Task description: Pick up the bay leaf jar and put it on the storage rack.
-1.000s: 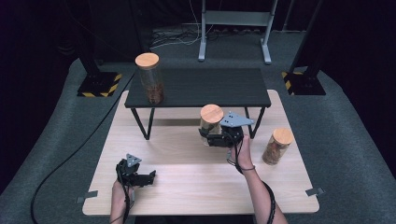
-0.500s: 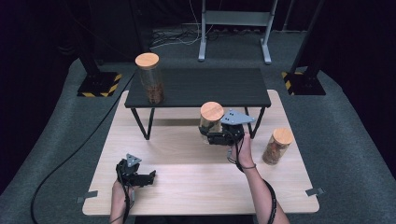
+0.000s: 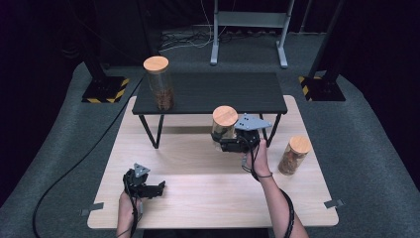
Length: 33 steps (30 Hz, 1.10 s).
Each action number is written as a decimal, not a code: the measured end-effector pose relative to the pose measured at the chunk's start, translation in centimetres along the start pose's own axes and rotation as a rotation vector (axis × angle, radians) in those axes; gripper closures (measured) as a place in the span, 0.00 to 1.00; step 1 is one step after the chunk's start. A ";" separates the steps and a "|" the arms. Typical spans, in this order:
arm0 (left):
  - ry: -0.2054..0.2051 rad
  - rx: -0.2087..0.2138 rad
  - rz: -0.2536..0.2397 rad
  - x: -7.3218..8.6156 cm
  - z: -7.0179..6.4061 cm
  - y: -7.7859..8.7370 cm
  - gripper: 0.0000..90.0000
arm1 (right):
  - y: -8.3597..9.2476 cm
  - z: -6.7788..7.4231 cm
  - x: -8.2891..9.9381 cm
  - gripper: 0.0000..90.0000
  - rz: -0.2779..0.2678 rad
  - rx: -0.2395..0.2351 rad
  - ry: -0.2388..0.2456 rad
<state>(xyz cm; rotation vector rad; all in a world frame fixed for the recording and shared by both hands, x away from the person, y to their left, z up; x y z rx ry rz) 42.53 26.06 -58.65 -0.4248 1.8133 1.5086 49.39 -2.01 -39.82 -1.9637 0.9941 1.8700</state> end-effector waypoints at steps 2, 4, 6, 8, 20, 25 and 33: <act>0.000 0.000 0.000 0.0 0.0 0.0 0.00 | 0.0 0.0 -0.1 0.28 0.001 -0.001 0.002; 0.000 0.000 0.000 0.0 0.0 0.0 0.00 | 0.0 0.0 -0.2 0.28 0.002 -0.001 0.005; 0.000 0.000 0.000 0.0 0.0 0.0 0.00 | 0.1 -0.1 -0.4 0.28 0.002 -0.002 0.006; 0.000 0.000 0.000 0.0 0.0 0.0 0.00 | 0.1 -0.1 -0.5 0.28 0.001 -0.003 0.007; 0.000 0.000 0.000 0.0 0.0 0.0 0.00 | 0.2 0.0 -1.3 0.28 -0.002 -0.018 0.009; 0.000 0.000 0.000 0.0 0.0 0.0 0.00 | 0.2 0.0 -1.5 0.28 0.005 -0.018 0.011; 0.000 0.000 0.000 0.0 0.0 0.0 0.00 | 0.4 0.0 -2.0 0.28 0.000 -0.024 0.006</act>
Point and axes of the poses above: each handheld gripper's, and its own axes: y roughly backward along the jaws, x roughly out of its underside, z roughly to its left, the point moved 8 cm from there along -y, roughly forward along the jaws, and after that the axes turned 4 degrees about y, right-handed, at the moved point
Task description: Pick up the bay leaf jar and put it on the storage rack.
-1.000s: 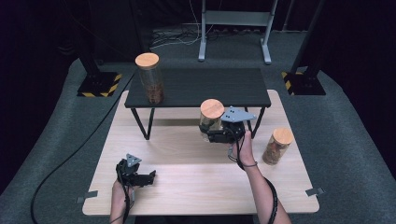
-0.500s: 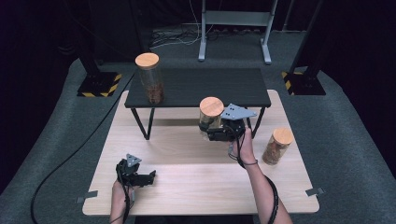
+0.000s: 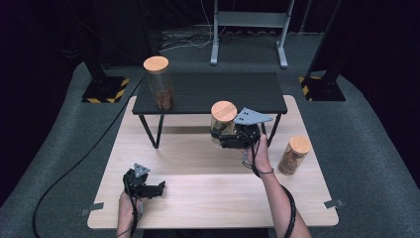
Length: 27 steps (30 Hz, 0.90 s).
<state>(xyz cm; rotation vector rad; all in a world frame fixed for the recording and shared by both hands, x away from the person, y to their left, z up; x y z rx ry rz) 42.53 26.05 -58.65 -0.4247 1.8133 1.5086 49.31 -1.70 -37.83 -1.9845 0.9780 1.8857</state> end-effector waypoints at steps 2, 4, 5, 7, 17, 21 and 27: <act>0.000 0.000 0.000 0.0 0.0 0.0 0.00 | 0.0 0.0 -0.2 0.28 -0.001 -0.002 0.000; 0.001 0.000 0.000 0.0 0.0 0.0 0.00 | 0.1 0.0 -0.3 0.28 0.002 0.000 0.002; 0.000 0.000 0.000 0.0 0.0 0.0 0.00 | 0.1 -0.1 -0.4 0.28 0.003 0.003 0.002; 0.000 0.000 0.000 0.0 0.0 0.0 0.00 | 0.1 0.0 -0.5 0.28 0.003 0.000 0.002; 0.000 0.000 0.000 0.0 0.0 0.0 0.00 | 0.1 -0.1 -0.8 0.28 0.003 -0.003 0.004; 0.000 0.000 0.000 0.0 0.0 0.0 0.00 | 0.1 -0.1 -1.0 0.28 0.001 -0.005 0.002; 0.000 0.000 0.000 0.0 0.0 0.0 0.00 | 0.2 -0.1 -1.4 0.28 0.001 -0.008 0.005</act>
Point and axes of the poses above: each handheld gripper's, and its own axes: y roughly backward along the jaws, x roughly out of its underside, z roughly to its left, the point moved 8 cm from there along -y, roughly forward along the jaws, and after that the axes turned 4 degrees about y, right-handed, at the moved point
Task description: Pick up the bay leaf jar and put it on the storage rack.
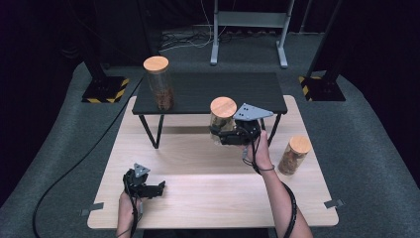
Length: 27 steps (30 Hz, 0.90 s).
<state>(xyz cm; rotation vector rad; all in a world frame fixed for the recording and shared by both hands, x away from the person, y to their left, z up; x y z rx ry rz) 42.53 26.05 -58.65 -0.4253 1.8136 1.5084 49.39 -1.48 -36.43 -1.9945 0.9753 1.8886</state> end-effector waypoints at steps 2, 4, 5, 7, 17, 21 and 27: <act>0.000 0.000 0.000 0.0 0.0 0.0 0.00 | 0.0 0.0 -0.1 0.28 -0.001 -0.001 0.002; 0.000 0.000 0.000 0.0 0.0 0.0 0.00 | 0.0 0.1 -0.2 0.28 0.000 -0.002 0.005; 0.000 0.000 0.000 0.0 0.0 0.0 0.00 | 0.0 0.1 -0.3 0.28 0.001 -0.003 0.005; 0.000 0.000 0.000 0.0 0.0 0.0 0.00 | 0.0 0.1 -0.4 0.28 0.000 -0.004 0.004; 0.000 0.000 0.000 0.0 0.0 0.0 0.00 | 0.1 0.0 -0.8 0.28 -0.005 -0.009 -0.005; 0.000 0.000 0.000 0.0 0.0 0.0 0.00 | 0.1 -0.1 -0.9 0.28 -0.002 -0.008 -0.006; 0.000 0.000 0.000 0.0 0.0 0.0 0.00 | 0.3 -0.3 -1.2 0.28 -0.009 -0.011 -0.014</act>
Point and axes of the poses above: each handheld gripper's, and its own axes: y roughly backward along the jaws, x roughly out of its underside, z roughly to its left, the point moved 8 cm from there along -y, roughly forward along the jaws, and after that the axes turned 4 degrees about y, right-handed, at the moved point
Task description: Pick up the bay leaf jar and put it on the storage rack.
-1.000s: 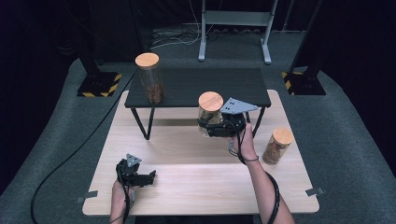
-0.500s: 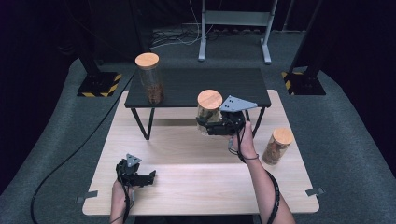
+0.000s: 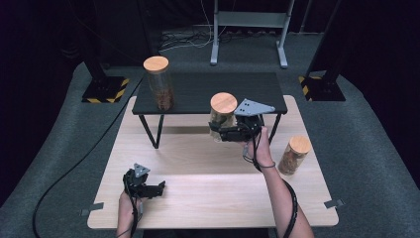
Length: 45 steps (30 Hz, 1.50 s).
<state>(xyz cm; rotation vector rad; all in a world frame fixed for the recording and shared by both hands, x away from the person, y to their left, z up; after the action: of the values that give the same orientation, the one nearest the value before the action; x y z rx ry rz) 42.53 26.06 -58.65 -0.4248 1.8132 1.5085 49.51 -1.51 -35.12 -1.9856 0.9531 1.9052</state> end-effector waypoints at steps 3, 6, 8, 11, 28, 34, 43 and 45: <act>0.000 0.000 0.000 0.0 0.0 0.0 0.00 | 0.0 -0.1 -0.1 0.28 0.001 -0.003 -0.005; 0.000 0.000 0.000 0.0 0.0 0.0 0.00 | 0.1 -0.2 -0.2 0.28 0.002 -0.005 -0.009; 0.000 0.000 0.000 0.0 0.0 0.0 0.00 | 0.2 -0.3 -0.3 0.28 0.003 -0.005 -0.008; 0.000 0.000 0.000 0.0 0.0 0.0 0.00 | 0.3 -0.3 -0.6 0.28 0.000 -0.008 -0.007; 0.000 0.000 0.000 0.0 0.0 0.0 0.00 | 0.3 -0.6 -2.1 0.28 -0.005 -0.019 -0.009; 0.000 0.000 0.000 0.0 0.0 0.0 0.00 | 0.5 -0.7 -2.8 0.28 -0.007 -0.019 -0.006; 0.000 0.000 0.000 0.0 0.0 0.0 0.00 | 0.6 -1.0 -3.6 0.28 -0.008 -0.016 -0.008; 0.000 0.000 0.000 0.0 0.0 0.0 0.00 | 0.6 -1.1 -3.8 0.28 -0.006 -0.014 -0.003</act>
<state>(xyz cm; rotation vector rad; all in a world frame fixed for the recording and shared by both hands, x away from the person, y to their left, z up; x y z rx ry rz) 42.53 26.06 -58.65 -0.4248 1.8132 1.5086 50.28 -1.52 -31.22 -1.9903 0.9345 1.9164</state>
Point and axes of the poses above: each handheld gripper's, and its own axes: y roughly backward along the jaws, x roughly out of its underside, z roughly to its left, the point moved 8 cm from there along -y, roughly forward along the jaws, and after that the axes turned 4 degrees about y, right-handed, at the moved point
